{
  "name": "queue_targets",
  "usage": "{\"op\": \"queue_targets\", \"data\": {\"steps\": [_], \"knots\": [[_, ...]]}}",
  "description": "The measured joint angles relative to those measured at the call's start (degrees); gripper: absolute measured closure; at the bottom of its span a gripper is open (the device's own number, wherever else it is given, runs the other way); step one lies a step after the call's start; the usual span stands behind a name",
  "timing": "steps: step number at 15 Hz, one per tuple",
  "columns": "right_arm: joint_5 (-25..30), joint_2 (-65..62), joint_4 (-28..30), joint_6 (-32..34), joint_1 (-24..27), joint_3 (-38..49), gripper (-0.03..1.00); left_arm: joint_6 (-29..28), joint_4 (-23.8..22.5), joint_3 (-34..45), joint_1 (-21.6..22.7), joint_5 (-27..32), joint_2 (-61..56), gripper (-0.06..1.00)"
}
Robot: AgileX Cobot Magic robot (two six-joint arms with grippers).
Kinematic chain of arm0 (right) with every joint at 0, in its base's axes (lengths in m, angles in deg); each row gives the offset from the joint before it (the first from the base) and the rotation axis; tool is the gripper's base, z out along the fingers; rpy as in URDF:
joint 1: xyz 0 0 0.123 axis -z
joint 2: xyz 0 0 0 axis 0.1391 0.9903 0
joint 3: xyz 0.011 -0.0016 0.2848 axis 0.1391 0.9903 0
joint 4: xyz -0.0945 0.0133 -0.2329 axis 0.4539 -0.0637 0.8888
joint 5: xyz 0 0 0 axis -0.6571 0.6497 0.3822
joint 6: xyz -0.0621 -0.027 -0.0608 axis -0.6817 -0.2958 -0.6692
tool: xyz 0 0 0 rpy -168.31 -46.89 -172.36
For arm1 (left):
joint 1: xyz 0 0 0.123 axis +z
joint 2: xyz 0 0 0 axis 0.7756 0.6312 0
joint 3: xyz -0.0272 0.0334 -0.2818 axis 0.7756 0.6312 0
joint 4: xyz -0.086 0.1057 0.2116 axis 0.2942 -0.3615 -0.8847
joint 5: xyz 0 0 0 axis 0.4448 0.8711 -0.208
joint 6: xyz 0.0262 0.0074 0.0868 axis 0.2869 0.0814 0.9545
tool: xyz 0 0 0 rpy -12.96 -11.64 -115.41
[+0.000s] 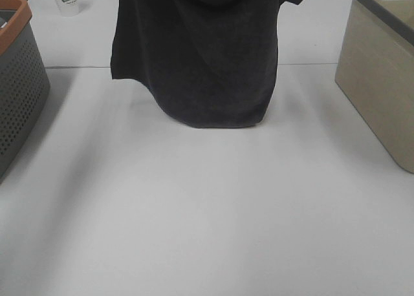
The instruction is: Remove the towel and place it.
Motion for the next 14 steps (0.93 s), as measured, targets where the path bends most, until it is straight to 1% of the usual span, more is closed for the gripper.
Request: {"op": "queue_targets", "data": {"steps": [2,3,4,5,7,8,9,10,11,12,13,14], "knots": [[-3.3,3.4,0.7,3.2,2.1,-2.5,0.95,6.1,4.6,-0.7,0.4,0.3,1.5,0.94],[-5.7,7.6,0.6,3.9,4.7,-7.6,0.95,9.2,7.7,-4.6,2.5,0.3,5.1,0.94],[-7.0,9.7,0.1,4.0,5.9,-10.7,0.95,9.2,8.7,-8.0,4.1,0.2,7.5,0.94],[-8.0,10.9,-0.3,4.0,6.3,-12.5,0.95,9.1,8.9,-9.6,5.0,-0.2,9.0,0.94],[-11.8,15.3,-1.1,5.4,6.9,-19.2,0.95,8.9,8.6,-18.4,7.3,-3.0,14.9,0.94],[-12.9,16.7,-1.3,6.4,7.3,-21.9,0.95,8.9,7.1,-22.6,7.8,-4.9,17.1,0.94],[-13.0,17.4,-1.3,7.7,7.4,-22.9,0.95,8.9,5.4,-25.0,8.2,-7.6,18.5,0.94],[-11.7,17.5,-1.3,9.5,7.4,-23.0,0.95,8.9,3.7,-25.3,8.1,-10.8,19.0,0.94],[-9.7,17.5,-1.3,11.9,7.5,-22.7,0.95,10.4,1.5,-23.5,8.1,-13.5,19.0,0.94],[-8.7,17.4,-1.3,13.3,7.5,-21.8,0.95,11.2,0.7,-21.7,8.1,-14.6,18.9,0.94],[-6.6,16.8,-1.3,15.0,7.5,-18.3,0.95,13.4,-0.3,-16.0,7.6,-16.2,18.0,0.94],[-6.1,15.6,-2.0,15.5,7.5,-12.9,0.95,16.2,0.1,-9.4,6.8,-16.4,17.0,0.94]]}}
